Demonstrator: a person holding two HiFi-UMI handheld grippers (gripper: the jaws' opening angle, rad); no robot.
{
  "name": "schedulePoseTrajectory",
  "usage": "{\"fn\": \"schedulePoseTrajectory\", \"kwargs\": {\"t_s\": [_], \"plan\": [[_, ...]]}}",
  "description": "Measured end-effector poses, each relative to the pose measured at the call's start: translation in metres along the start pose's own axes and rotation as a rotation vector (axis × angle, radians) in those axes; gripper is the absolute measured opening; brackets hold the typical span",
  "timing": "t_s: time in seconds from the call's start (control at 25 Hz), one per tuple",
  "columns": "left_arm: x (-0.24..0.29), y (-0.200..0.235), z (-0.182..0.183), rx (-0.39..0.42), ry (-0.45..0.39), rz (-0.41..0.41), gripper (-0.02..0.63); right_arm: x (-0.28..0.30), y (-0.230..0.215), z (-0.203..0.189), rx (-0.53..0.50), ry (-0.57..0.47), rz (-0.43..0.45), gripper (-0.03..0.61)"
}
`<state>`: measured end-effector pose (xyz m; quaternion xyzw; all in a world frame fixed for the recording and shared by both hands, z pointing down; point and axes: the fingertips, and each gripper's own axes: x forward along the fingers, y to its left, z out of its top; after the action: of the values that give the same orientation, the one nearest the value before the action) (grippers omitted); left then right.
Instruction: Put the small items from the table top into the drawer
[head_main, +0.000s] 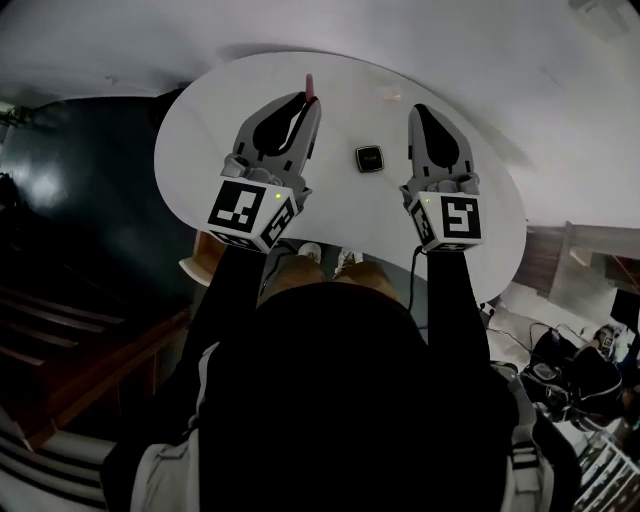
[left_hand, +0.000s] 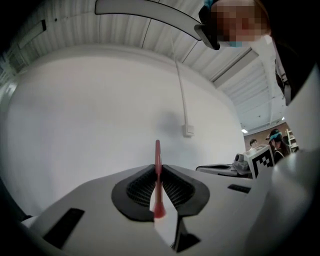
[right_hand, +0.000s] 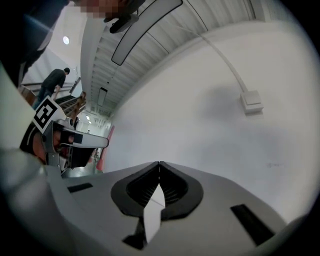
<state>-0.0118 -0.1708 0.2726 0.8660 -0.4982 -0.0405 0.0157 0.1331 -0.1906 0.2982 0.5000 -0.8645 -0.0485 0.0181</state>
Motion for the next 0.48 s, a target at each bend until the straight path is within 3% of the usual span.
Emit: {"fn": "schedulePoseTrajectory", "kwargs": {"t_s": [0.16, 0.48], "plan": [[-0.032, 0.025, -0.009, 0.015, 0.021, 0.169, 0.055, 0.031, 0.035, -0.014, 0.034, -0.006, 0.180, 0.026], [-0.127, 0.080, -0.014, 0.044, 0.052, 0.427, 0.055, 0.067, 0.143, -0.032, 0.091, 0.010, 0.446, 0.026]]}}
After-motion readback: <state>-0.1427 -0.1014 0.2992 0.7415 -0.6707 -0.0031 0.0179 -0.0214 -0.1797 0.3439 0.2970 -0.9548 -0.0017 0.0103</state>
